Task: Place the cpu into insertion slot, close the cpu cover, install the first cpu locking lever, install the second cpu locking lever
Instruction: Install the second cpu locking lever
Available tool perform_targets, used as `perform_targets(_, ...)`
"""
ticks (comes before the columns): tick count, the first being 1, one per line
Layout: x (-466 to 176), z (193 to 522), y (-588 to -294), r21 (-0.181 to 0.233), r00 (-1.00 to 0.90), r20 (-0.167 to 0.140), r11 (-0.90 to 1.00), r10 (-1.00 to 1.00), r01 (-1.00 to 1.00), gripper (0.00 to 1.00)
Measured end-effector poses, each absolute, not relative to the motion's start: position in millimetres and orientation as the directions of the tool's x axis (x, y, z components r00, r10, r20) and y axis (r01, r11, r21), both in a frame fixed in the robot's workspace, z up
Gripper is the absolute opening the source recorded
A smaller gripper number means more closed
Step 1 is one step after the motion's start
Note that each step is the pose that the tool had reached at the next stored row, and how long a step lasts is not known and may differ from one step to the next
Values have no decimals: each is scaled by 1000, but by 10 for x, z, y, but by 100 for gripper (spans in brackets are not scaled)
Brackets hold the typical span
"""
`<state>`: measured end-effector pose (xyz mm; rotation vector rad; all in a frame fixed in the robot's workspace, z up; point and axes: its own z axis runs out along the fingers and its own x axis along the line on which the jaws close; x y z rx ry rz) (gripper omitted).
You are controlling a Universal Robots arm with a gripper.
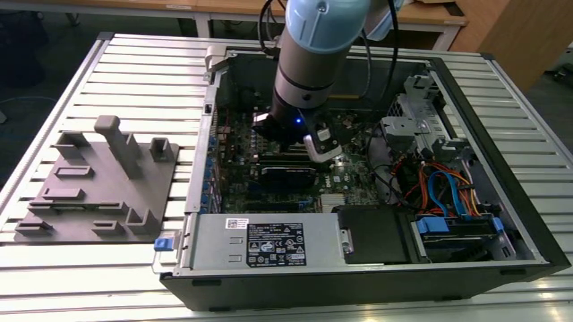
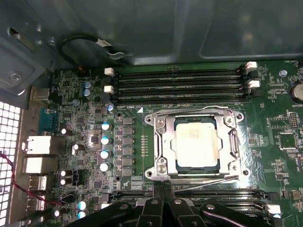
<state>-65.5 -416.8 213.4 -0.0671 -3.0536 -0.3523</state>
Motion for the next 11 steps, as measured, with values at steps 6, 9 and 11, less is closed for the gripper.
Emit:
perform_targets(6, -656, 2133, -4190, 270, -997, 73, 961, 34, 52, 10)
perform_targets(9, -656, 2131, -4209, 297, -997, 74, 953, 32, 53, 10)
perform_targets(11, -656, 2130, -4226, 316, -997, 75, 947, 31, 53, 10)
